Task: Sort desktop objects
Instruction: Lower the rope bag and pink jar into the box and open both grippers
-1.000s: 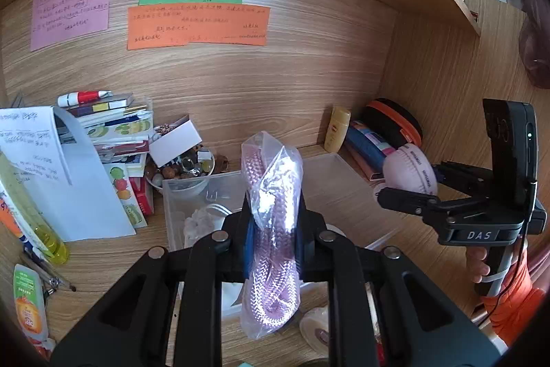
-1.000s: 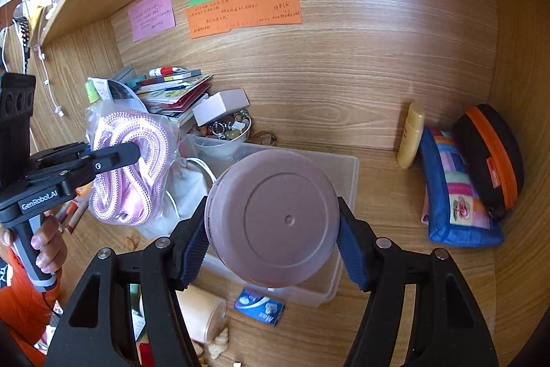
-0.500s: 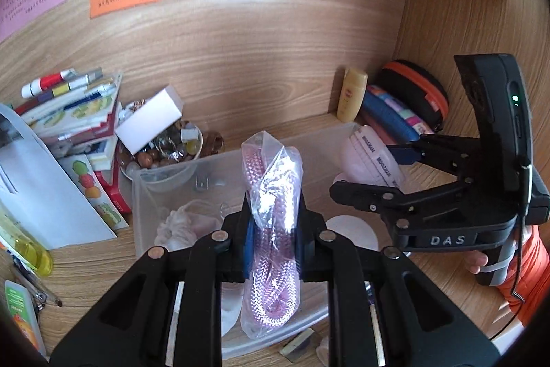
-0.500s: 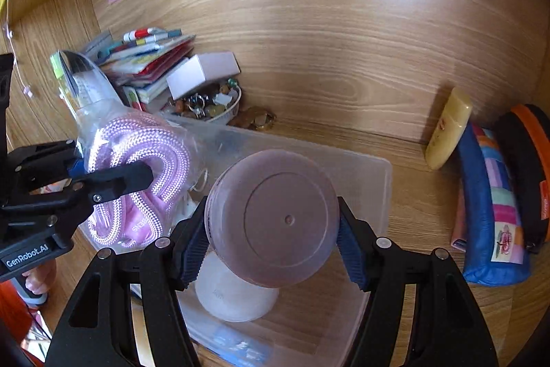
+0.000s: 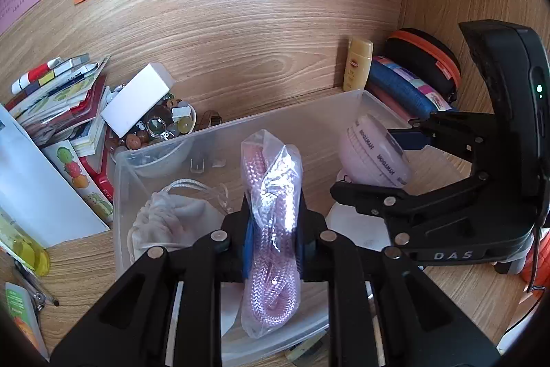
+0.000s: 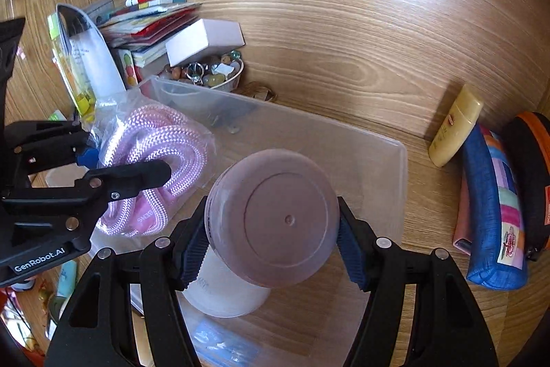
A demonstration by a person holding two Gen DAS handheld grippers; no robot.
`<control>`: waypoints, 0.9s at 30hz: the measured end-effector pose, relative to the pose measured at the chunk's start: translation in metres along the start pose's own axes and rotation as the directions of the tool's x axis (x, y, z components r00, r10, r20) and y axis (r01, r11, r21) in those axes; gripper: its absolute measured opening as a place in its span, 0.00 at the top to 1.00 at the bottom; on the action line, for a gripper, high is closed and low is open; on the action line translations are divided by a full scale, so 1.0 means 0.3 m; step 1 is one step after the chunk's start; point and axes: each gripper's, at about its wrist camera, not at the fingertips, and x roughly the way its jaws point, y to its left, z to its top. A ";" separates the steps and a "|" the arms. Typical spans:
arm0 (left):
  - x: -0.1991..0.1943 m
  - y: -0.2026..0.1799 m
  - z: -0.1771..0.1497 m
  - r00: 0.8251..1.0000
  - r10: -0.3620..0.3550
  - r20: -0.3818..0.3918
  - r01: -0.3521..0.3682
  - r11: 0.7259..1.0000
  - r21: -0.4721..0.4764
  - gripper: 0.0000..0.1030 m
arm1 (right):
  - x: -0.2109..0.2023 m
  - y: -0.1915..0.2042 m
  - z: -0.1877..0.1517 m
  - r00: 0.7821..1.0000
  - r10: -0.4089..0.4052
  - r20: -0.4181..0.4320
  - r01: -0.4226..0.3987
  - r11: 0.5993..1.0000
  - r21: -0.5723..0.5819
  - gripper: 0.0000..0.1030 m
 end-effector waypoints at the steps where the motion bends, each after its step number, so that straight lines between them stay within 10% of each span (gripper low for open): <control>1: 0.000 -0.001 0.000 1.000 -0.001 -0.001 0.001 1.000 0.000 0.82 | -0.002 0.002 0.000 1.000 -0.009 0.005 0.009 1.000 -0.005 0.39; 22: -0.022 0.042 -0.005 1.000 0.020 0.017 -0.019 0.997 -0.071 0.57 | 0.003 0.013 -0.003 0.999 -0.039 0.000 0.039 0.999 -0.029 0.35; 27: -0.090 0.022 0.004 0.991 0.088 0.102 -0.083 0.995 -0.055 0.33 | -0.016 0.025 0.001 0.998 -0.051 0.021 0.052 0.998 -0.041 0.27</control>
